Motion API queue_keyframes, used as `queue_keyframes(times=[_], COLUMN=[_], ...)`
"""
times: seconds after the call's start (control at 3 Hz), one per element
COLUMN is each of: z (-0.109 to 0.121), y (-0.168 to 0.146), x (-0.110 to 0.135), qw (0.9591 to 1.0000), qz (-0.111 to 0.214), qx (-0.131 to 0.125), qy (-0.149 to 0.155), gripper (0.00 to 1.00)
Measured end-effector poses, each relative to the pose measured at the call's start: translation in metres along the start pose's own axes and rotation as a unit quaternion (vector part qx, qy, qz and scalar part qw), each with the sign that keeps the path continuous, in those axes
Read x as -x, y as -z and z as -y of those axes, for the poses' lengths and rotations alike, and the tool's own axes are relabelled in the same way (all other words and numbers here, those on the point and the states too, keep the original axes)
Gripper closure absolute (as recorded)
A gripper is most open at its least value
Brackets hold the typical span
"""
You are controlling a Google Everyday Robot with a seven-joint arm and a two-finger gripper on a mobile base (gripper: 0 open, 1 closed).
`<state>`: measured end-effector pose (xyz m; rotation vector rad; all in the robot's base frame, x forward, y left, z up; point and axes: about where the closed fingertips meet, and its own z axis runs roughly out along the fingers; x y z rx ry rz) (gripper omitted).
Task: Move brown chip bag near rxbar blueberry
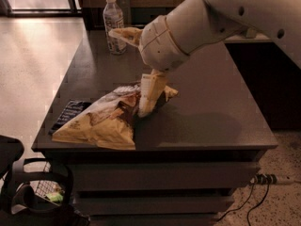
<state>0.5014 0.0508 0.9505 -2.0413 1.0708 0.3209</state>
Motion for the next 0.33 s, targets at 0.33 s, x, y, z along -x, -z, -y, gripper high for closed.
queue_keyframes(times=[0.33], z=[0.0], y=[0.0], x=[0.0], qw=[1.0], qz=[0.0], qx=[0.0], qy=[0.0], gripper=[0.0])
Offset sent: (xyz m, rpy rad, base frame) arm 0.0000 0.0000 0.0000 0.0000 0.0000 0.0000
